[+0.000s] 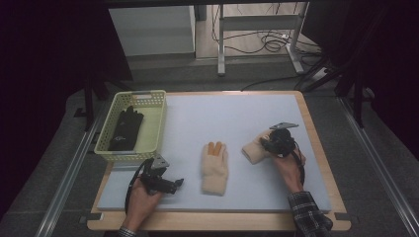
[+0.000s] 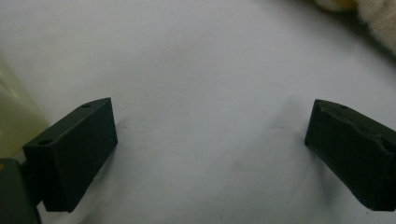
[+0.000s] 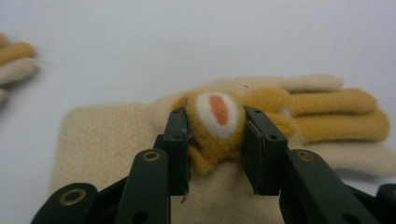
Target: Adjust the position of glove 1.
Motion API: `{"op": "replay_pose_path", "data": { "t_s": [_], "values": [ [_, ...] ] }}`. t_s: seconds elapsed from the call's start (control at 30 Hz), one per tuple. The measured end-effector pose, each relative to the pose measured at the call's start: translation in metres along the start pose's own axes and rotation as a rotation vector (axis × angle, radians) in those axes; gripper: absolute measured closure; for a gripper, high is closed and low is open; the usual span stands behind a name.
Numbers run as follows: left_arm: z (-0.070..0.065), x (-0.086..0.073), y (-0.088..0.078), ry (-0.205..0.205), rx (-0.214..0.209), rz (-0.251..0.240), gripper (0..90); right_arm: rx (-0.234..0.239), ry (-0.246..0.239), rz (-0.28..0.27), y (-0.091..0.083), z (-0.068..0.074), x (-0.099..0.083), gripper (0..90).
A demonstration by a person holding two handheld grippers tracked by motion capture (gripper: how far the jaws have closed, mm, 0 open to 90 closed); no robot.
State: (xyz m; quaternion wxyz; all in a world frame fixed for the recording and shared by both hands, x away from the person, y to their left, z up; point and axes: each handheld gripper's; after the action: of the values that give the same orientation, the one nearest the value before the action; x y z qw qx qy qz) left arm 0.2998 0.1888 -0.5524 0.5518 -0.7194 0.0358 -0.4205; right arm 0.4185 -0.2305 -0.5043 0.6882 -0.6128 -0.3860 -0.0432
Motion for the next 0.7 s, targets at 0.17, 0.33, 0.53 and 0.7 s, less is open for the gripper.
{"op": "replay_pose_path", "data": {
  "t_s": [0.17,0.33,0.53,0.7],
  "values": [
    [0.000,0.000,0.000,0.000,0.000,0.000,2.4,0.060,-0.056,-0.041,-0.019,0.005,0.002,63.4],
    [0.000,0.000,0.000,0.000,0.000,0.000,2.3,0.121,-0.132,-0.074,-0.038,0.015,0.003,63.4],
    [0.000,0.000,0.000,0.002,0.001,0.000,2.3,0.218,-0.223,-0.118,-0.061,0.032,0.008,63.2],
    [0.000,0.000,0.000,0.001,0.002,0.000,2.3,0.282,-0.291,-0.138,-0.075,0.052,0.015,63.2]
  ]
}}
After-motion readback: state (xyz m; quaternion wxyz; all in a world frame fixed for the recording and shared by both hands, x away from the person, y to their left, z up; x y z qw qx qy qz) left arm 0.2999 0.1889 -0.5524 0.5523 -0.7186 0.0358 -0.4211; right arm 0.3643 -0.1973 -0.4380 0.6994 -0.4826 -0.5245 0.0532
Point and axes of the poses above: each handheld gripper's, and its own axes: y roughly forward along the jaws, x roughly out of its top, z roughly to its left, and after that the axes turned 10 degrees about z, right-handed
